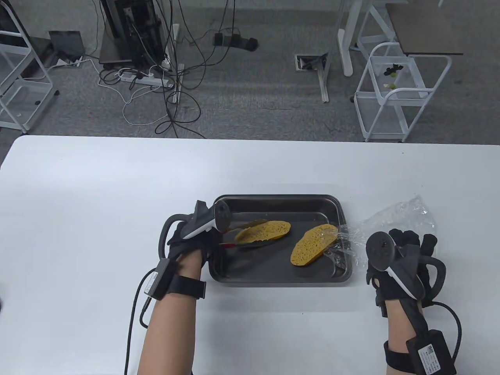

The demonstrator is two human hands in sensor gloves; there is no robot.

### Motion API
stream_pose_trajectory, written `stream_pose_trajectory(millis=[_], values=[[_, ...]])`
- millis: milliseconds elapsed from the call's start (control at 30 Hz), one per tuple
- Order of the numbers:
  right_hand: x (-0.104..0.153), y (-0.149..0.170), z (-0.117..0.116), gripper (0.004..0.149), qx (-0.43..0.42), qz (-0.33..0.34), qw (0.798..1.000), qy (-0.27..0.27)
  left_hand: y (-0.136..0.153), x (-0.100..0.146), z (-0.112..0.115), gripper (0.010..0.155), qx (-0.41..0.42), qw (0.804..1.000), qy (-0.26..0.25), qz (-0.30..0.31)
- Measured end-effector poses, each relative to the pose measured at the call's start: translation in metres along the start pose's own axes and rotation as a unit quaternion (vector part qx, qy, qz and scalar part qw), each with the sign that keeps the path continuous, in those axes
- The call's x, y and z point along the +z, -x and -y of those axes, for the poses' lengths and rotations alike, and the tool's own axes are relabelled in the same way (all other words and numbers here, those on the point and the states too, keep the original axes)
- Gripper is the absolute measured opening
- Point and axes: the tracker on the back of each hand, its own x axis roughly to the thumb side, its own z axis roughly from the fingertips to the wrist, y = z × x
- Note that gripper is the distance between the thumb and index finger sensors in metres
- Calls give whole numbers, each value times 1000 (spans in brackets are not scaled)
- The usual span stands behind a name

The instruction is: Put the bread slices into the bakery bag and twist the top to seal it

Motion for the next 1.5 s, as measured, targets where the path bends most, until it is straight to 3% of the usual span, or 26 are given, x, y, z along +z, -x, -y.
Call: stream_pose_trajectory(millis=[133, 300, 533, 700, 833, 933, 1100, 1233, 1500], values=[[0, 0, 0, 42, -3, 1, 1000, 9, 3, 14, 7, 81, 19, 999, -41, 7], [1, -1, -1, 42, -3, 1, 1000, 29, -3, 45, 14, 81, -19, 991, -132, 6], [3, 0, -2, 42, -12, -11, 997, 70, -7, 102, 9, 77, -45, 964, -261, 12], [4, -5, -7, 42, -5, -20, 996, 92, -16, 151, 10, 76, -39, 946, -319, 42], [6, -13, -12, 42, 7, -12, 995, 101, -28, 173, 14, 76, -22, 948, -312, 65], [9, -21, -13, 42, 13, 1, 994, 112, -38, 177, 14, 75, -13, 952, -296, 72], [16, -32, -13, 42, 22, 22, 992, 125, -53, 161, 11, 75, 90, 968, -214, 92], [19, -37, -13, 42, 25, 30, 991, 130, -65, 144, 12, 75, 125, 974, -158, 103], [24, -49, -11, 42, 19, 60, 989, 135, -85, 127, 15, 75, 165, 974, -122, 101]])
